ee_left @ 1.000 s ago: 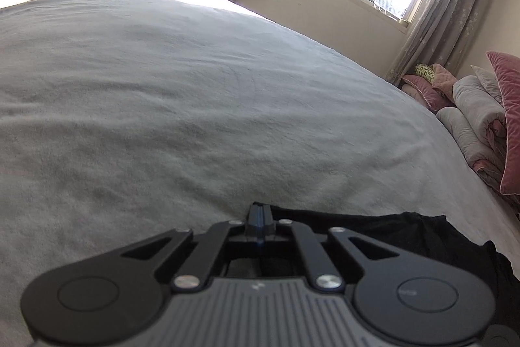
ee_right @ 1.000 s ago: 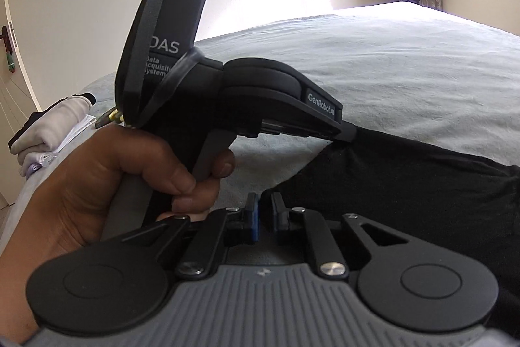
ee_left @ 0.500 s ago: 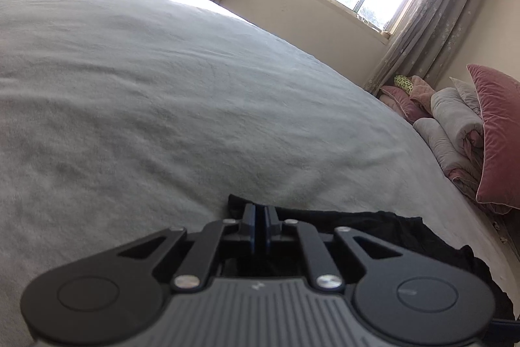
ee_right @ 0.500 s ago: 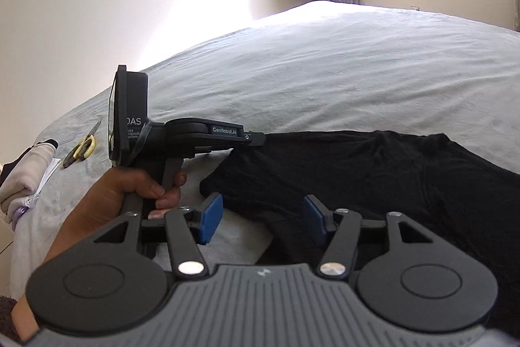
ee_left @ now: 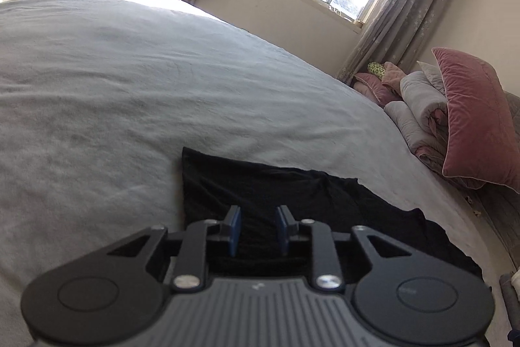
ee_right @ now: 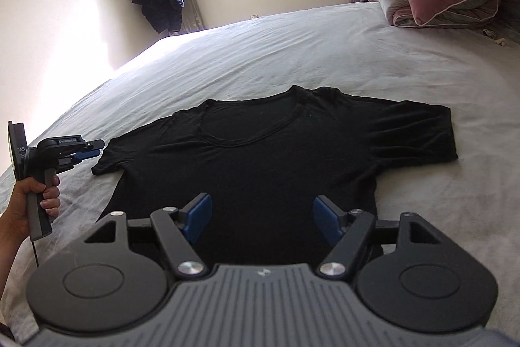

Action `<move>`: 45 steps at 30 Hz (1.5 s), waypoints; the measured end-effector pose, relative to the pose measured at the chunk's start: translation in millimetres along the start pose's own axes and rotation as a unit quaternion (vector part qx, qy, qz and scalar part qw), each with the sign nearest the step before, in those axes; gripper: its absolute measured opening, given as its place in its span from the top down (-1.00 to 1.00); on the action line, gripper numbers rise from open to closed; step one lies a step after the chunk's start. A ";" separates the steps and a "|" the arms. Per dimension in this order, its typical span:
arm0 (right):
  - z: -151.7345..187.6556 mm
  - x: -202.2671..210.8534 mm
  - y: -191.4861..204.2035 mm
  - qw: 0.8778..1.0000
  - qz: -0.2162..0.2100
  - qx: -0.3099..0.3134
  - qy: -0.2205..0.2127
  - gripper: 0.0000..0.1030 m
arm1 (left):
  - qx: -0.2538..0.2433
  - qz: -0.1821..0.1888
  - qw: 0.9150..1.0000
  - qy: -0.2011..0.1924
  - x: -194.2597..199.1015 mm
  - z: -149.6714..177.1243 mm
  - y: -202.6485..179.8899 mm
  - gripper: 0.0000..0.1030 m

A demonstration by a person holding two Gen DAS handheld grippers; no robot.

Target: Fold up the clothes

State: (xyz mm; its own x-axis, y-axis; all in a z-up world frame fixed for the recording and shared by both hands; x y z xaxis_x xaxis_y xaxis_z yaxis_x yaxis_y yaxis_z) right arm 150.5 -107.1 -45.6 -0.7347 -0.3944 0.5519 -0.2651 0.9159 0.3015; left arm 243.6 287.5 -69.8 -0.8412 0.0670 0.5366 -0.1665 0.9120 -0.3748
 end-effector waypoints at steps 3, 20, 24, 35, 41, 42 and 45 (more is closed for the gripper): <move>10.7 23.3 -12.3 0.999 0.019 -0.023 -0.011 -0.45 | -0.063 0.000 0.998 0.014 19.9 28.1 -32.1 0.52; 126.3 36.6 29.4 0.983 0.090 0.159 0.023 -0.50 | -0.173 0.057 0.982 0.057 138.6 194.7 -139.9 -0.27; 139.3 57.8 20.8 0.985 0.096 0.143 -0.008 -0.92 | -0.221 0.036 0.974 0.034 155.4 222.2 -139.8 -0.50; 165.7 110.7 -9.7 0.991 0.102 0.070 -0.053 -1.00 | -0.258 0.020 0.966 -0.024 202.0 256.8 -131.3 -0.64; 173.4 125.1 -11.3 0.987 0.128 0.082 -0.048 -1.00 | -0.257 -0.013 0.966 -0.015 208.8 262.2 -134.0 -0.65; 173.8 126.4 -11.0 0.987 0.133 0.083 -0.043 -1.00 | -0.258 -0.018 0.966 -0.013 209.8 263.5 -134.3 -0.65; 176.4 129.9 -14.4 0.985 0.149 0.085 -0.023 -1.00 | -0.258 -0.036 0.965 0.002 216.4 268.8 -136.4 -0.65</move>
Point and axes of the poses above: each gripper's, at about its wrist camera, not at the fingertips, and x roughly against the way its jaws point, y to its left, z to its underside, the point moved 10 cm from there along -x, roughly the way its jaws point, and after that the axes turned 3 degrees about -z, right-handed, at the moved point
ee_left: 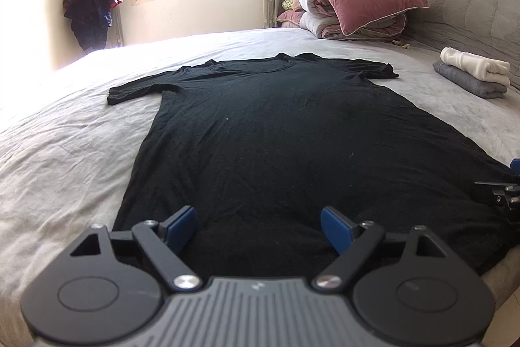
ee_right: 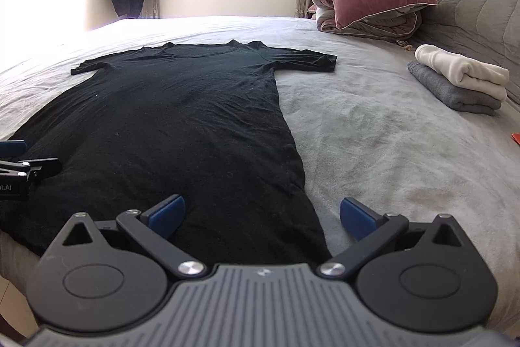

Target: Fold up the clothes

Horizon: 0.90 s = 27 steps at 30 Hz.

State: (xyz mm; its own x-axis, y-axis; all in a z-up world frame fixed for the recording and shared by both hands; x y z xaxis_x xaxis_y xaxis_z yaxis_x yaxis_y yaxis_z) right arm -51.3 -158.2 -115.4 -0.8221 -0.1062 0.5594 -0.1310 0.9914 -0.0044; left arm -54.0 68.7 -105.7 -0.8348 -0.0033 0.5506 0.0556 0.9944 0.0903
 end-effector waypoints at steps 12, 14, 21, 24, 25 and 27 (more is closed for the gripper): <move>12.5 11.1 -33.4 0.996 0.005 -0.066 0.060 -1.00 | -0.001 0.006 0.992 0.127 30.6 3.7 -11.1 -0.71; 13.4 11.9 -32.5 0.996 0.007 -0.055 0.066 -1.00 | -0.008 0.017 0.991 0.135 35.4 0.9 -16.0 -0.75; -0.5 11.0 -42.1 0.992 0.001 -0.085 0.091 -1.00 | -0.047 0.028 0.991 0.120 38.2 -30.9 -35.5 -0.85; -23.2 2.4 -47.3 0.989 -0.015 -0.105 0.099 -1.00 | -0.064 0.030 0.992 0.109 33.4 -51.4 -41.2 -0.85; -33.6 -0.6 -48.5 0.989 -0.021 -0.106 0.100 -1.00 | -0.066 0.032 0.992 0.105 31.4 -59.0 -42.5 -0.86; -56.1 -6.3 -51.6 0.990 -0.025 -0.099 0.092 -1.00 | -0.064 0.034 0.992 0.100 26.4 -72.9 -43.9 -0.87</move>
Point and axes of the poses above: each gripper's, at about its wrist camera, not at the fingertips, and x roughly against the way its jaws point, y to its left, z to its underside, the point moved 10 cm from there along -x, roughly the way its jaws point, and after that the axes turned 3 degrees about -z, right-handed, at the moved point
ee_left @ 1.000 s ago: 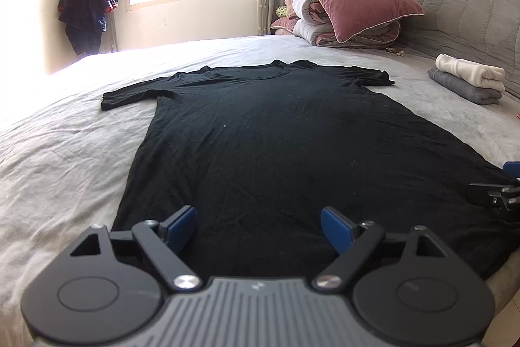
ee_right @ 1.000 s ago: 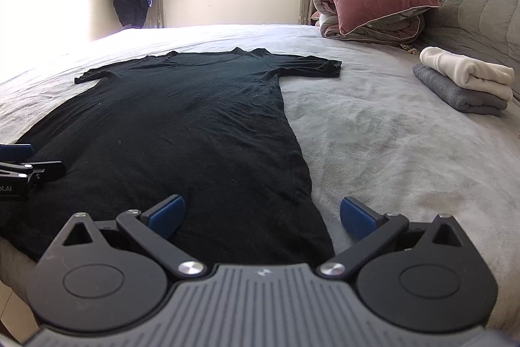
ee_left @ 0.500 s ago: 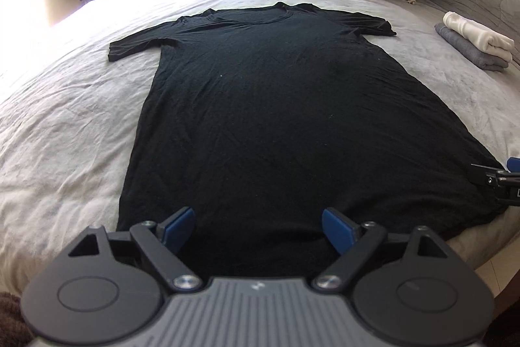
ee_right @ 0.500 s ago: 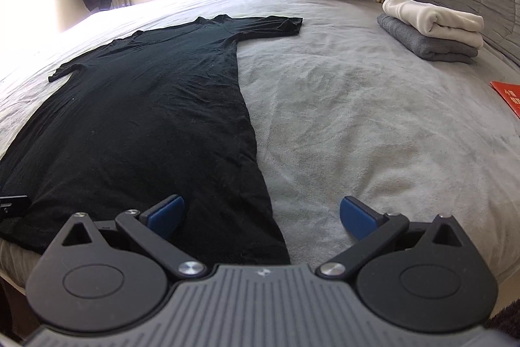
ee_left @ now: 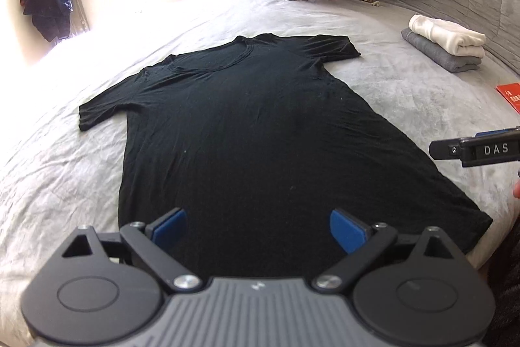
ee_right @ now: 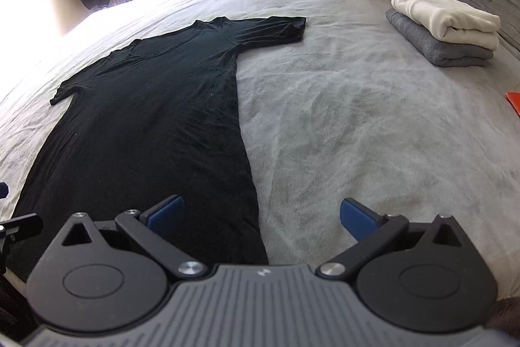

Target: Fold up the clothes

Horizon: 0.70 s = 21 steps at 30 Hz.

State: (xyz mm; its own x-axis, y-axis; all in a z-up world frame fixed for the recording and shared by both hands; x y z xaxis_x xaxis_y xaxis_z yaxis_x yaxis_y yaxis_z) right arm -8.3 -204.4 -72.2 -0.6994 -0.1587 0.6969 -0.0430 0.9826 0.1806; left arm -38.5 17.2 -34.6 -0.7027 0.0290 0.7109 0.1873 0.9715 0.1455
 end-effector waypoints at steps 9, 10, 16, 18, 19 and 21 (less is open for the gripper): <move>-63.1 -20.5 7.9 0.997 -0.009 0.068 -0.028 -1.00 | 0.028 0.011 0.999 0.022 -30.5 -31.9 -4.0 -0.90; -63.6 -25.5 7.7 0.997 -0.009 0.077 -0.026 -1.00 | 0.028 0.011 0.999 0.024 -33.9 -33.4 -6.2 -0.90; -72.6 -49.0 4.0 0.993 0.013 0.120 -0.005 -1.00 | 0.015 0.024 0.999 0.038 -52.5 -43.0 -21.7 -0.91; -81.6 -49.7 5.8 0.991 0.012 0.133 -0.009 -1.00 | 0.005 0.026 0.999 0.037 -57.7 -49.8 -27.2 -0.91; -87.3 -49.5 7.2 0.990 0.010 0.139 -0.013 -1.00 | 0.000 0.026 0.999 0.036 -59.9 -53.7 -29.8 -0.91; -99.6 -50.5 8.9 0.989 0.012 0.148 -0.016 -1.00 | -0.005 0.035 0.999 0.035 -63.5 -61.5 -34.5 -0.92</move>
Point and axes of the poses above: each gripper's, at about its wrist camera, not at the fingertips, and x roughly against the way its jaws point, y to its left, z to its underside, the point moved 10 cm from there along -x, roughly the way its jaws point, and after that the axes turned 3 degrees about -z, right-handed, at the moved point
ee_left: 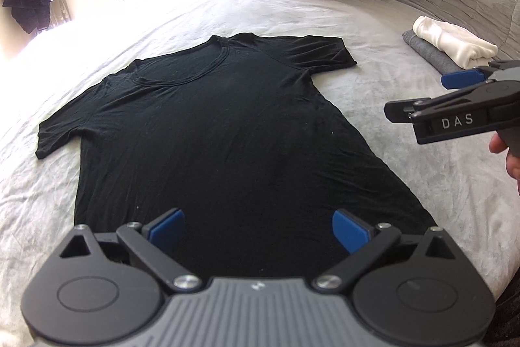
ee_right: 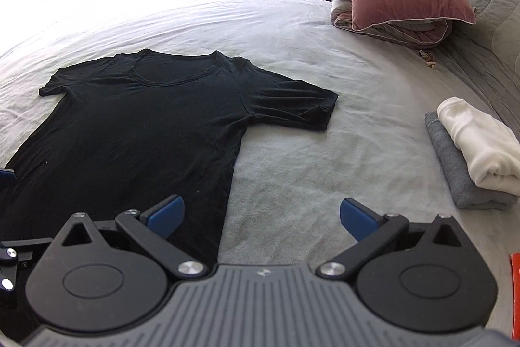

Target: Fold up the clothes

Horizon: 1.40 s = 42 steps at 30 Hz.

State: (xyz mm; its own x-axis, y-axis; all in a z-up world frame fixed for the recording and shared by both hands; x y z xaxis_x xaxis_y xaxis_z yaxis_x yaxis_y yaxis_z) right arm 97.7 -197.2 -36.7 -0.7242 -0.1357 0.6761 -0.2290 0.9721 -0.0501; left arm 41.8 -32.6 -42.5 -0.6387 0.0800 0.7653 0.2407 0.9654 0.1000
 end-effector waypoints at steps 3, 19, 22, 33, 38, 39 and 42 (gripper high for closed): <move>-15.7 -9.0 -6.5 1.000 0.004 -0.002 0.005 -1.00 | 0.010 0.033 0.999 0.008 -7.1 -11.8 -5.6 -0.92; -84.8 -83.3 -71.3 0.997 -0.032 -0.070 -0.024 -1.00 | 0.073 0.025 0.997 0.022 -67.3 -84.2 2.1 -0.93; -92.3 -95.6 -81.2 0.999 -0.027 -0.037 -0.028 -1.00 | 0.082 0.020 0.996 0.011 -82.0 -103.9 0.1 -0.93; -87.7 -149.0 -107.3 0.990 -0.069 -0.113 -0.040 -1.00 | 0.103 -0.010 0.995 -0.010 -145.6 -153.7 -10.1 -0.93; -83.5 -159.7 -114.6 0.980 -0.107 -0.165 -0.031 -1.00 | 0.113 -0.013 0.993 -0.008 -166.9 -161.6 -8.7 -0.93; -82.1 -161.7 -116.7 0.980 -0.104 -0.169 -0.029 -1.00 | 0.116 -0.015 0.993 -0.008 -171.3 -162.2 -7.8 -0.93; -76.8 -166.7 -122.5 0.979 -0.094 -0.180 -0.021 -1.00 | 0.133 -0.014 0.991 -0.005 -182.8 -164.2 -6.0 -0.93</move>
State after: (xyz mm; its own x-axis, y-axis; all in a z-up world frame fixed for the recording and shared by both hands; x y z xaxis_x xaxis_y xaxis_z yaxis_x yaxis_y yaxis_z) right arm 296.5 -279.0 -86.8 -0.7194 -0.3194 0.6168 -0.1225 0.9324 0.3400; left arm 277.1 -93.7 -78.5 -0.6493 0.0542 0.7586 0.0235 0.9984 -0.0512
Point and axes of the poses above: each gripper's, at about its wrist camera, not at the fingertips, and x roughly against the way its jaws point, y to its left, z to its underside, the point moved 10 cm from there along -x, roughly the way its jaws point, and after that the axes turned 3 degrees about -z, right-handed, at the moved point
